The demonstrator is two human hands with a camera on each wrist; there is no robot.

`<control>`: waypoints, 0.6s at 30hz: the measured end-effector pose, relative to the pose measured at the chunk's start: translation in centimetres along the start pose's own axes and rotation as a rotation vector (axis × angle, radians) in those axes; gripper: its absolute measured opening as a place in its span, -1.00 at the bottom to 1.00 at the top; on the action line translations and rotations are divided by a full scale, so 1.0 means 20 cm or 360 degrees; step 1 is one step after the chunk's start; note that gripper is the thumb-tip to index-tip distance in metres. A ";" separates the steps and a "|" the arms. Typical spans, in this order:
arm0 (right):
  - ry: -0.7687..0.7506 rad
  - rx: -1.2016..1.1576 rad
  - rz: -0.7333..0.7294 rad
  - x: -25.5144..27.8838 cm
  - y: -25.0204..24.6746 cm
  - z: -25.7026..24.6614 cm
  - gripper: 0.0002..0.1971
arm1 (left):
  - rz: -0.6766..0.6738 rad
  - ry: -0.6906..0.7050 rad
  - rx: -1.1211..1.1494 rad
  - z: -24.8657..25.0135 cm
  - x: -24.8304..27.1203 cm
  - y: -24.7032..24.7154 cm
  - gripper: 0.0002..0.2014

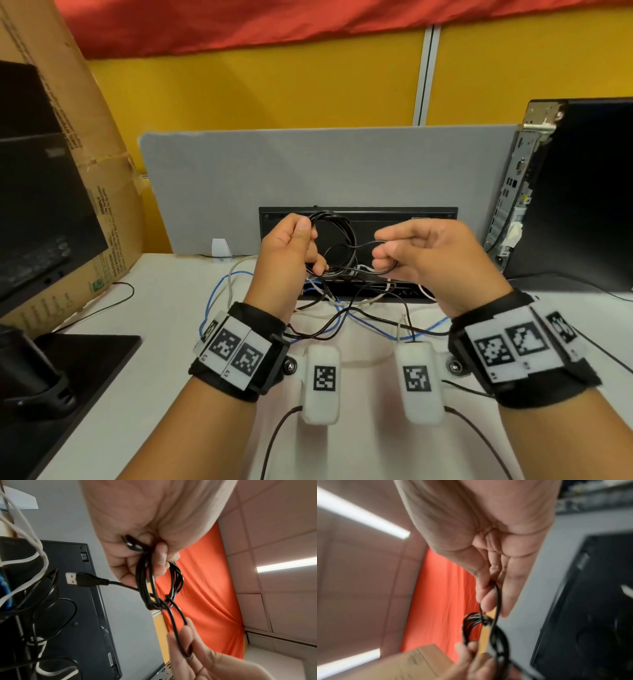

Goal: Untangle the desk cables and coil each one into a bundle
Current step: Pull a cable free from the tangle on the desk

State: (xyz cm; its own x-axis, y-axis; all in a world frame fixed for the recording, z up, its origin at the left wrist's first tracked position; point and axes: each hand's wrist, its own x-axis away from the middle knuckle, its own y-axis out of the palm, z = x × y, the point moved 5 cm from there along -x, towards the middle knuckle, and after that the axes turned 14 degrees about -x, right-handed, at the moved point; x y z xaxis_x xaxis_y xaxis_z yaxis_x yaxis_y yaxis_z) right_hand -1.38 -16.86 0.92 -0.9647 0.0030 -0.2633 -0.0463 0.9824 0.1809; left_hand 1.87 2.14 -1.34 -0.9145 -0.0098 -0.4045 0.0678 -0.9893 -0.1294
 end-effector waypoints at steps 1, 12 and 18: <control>0.0067 -0.0277 -0.0002 0.00 0.01 0.01 -0.79 | -0.0011 -0.0013 0.0019 0.00 0.00 0.00 -0.68; -0.0287 0.0646 -0.0018 0.02 -0.04 -0.11 -0.85 | -0.0253 -0.0175 0.0373 0.03 0.02 -0.01 -0.72; -0.0529 0.1047 0.0096 0.01 -0.06 -0.13 -0.88 | -0.0410 -0.0200 0.0195 0.03 0.03 0.01 -0.72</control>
State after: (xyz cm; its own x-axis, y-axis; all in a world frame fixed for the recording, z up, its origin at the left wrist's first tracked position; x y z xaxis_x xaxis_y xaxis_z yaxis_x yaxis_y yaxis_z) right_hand -2.16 -18.55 3.07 -0.8264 0.0144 -0.5629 0.2699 0.8875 -0.3736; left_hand 1.08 1.79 -1.12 -0.9380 0.2331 -0.2565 -0.2142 -0.9717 -0.0997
